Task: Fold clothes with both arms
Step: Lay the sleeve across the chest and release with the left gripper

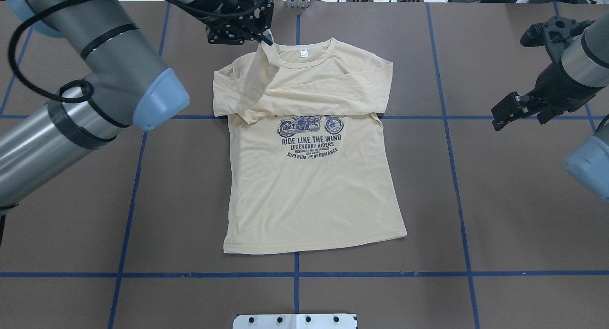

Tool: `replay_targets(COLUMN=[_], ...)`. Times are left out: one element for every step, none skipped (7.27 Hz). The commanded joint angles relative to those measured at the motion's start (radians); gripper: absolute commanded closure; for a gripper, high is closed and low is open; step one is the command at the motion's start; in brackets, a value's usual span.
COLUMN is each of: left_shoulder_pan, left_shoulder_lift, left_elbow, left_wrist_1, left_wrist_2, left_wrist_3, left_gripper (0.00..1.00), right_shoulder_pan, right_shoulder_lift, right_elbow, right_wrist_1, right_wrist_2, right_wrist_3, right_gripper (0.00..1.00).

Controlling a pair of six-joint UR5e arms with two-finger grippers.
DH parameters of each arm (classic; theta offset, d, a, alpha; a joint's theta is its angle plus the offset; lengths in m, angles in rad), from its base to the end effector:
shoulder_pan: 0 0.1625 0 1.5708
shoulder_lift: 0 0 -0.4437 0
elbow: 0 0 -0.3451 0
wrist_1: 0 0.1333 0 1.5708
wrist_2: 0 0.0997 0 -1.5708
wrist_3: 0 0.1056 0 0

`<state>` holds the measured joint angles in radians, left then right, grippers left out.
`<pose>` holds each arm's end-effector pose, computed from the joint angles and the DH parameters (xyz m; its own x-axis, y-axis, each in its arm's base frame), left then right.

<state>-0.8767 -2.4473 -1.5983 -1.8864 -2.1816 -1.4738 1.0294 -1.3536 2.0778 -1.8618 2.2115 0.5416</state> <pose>0.3727 -0.5615 0.1114 0.2467 -0.1723 -0.9537 0.2625 0.9592 -0.1054 -0.1873 -0.4476 0.4021 0.7190 -0.1373 0.6813 0.1133 0.9903 0.0800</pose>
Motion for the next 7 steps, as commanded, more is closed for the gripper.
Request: replay_targets(left_shoulder_pan=[0.034,0.071,0.129,0.157,0.188,0.226,0.244], left_shoulder_lift=[-0.056,-0.058,-0.07,-0.1,-0.129,-0.159,-0.179], left_elbow=[0.127,0.132,0.174,0.275,0.367,0.433,0.508], left_wrist_1=[-0.1,-0.1,-0.118,-0.216,-0.309,-0.354,-0.423], left_wrist_2=[0.06,0.092,0.156,0.19,0.238,0.29,0.301], left_wrist_3=[-0.055,-0.057,-0.072,-0.095,-0.13,-0.131,-0.131], left_gripper=[1.0,1.0,1.0,1.0,1.0,1.0,1.0], right_shoulder_pan=[0.0,-0.002,-0.002,-0.002,-0.003,-0.003,-0.005], right_shoulder_lift=[0.004,0.004,0.005,0.005,0.01,0.011,0.013], right_elbow=[-0.018,-0.022,-0.022,-0.022,-0.034,-0.038,-0.041], right_wrist_1=[0.001,0.001,0.001,0.001,0.003,0.003,0.003], right_wrist_2=[0.001,0.001,0.001,-0.001,-0.001,-0.001,-0.003], right_wrist_3=[0.0,0.0,0.0,0.001,0.001,0.003,0.006], right_gripper=[0.0,0.0,0.0,0.0,0.0,0.0,0.0])
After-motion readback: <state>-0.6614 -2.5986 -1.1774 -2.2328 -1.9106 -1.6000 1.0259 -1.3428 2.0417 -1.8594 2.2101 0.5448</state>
